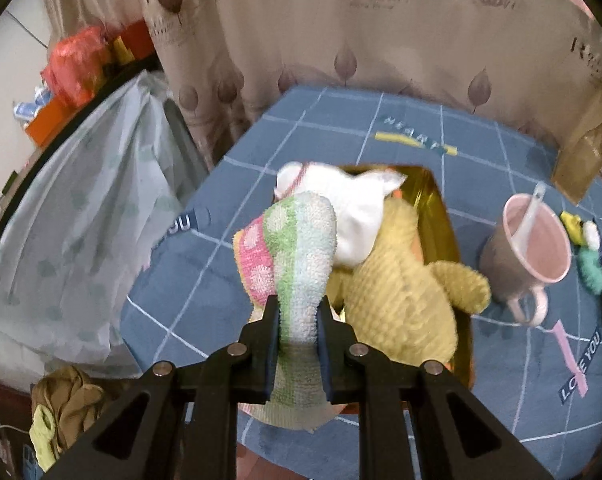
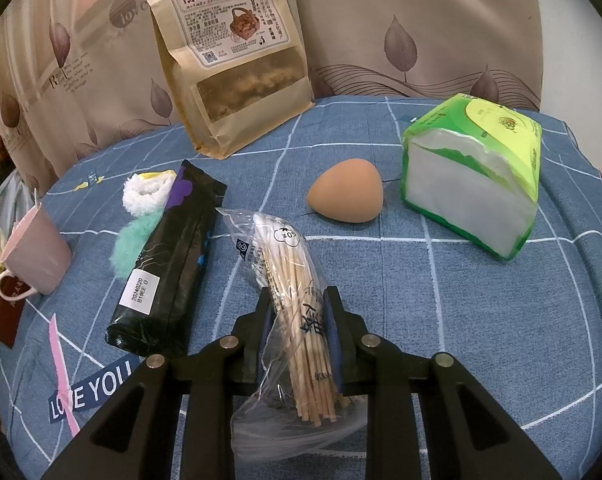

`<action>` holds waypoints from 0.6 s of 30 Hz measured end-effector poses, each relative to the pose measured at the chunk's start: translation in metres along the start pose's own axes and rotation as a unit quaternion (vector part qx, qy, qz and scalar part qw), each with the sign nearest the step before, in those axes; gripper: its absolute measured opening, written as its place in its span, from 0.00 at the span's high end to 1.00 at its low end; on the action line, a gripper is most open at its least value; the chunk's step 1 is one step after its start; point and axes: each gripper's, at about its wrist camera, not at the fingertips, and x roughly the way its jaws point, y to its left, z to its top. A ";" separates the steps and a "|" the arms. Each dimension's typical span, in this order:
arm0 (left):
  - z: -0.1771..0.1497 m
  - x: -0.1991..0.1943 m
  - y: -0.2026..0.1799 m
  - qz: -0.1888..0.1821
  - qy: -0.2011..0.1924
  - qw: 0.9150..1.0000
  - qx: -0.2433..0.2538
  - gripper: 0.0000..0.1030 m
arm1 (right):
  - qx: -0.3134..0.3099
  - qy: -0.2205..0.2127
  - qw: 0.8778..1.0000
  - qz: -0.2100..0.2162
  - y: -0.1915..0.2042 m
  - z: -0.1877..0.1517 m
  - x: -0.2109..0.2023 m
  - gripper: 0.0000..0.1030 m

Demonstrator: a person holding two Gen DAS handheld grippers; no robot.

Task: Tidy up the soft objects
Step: 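Carry the striped towel into the gold tray and open the left tool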

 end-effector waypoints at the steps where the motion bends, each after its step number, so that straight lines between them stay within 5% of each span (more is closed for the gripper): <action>1: -0.002 0.005 -0.001 0.000 0.004 1.000 0.001 0.84 | -0.001 0.000 1.000 0.000 0.000 0.000 0.000 0.78; 18: -0.017 0.057 -0.008 -0.013 0.055 0.998 0.003 0.83 | -0.003 0.003 1.000 -0.004 0.001 0.000 0.001 0.78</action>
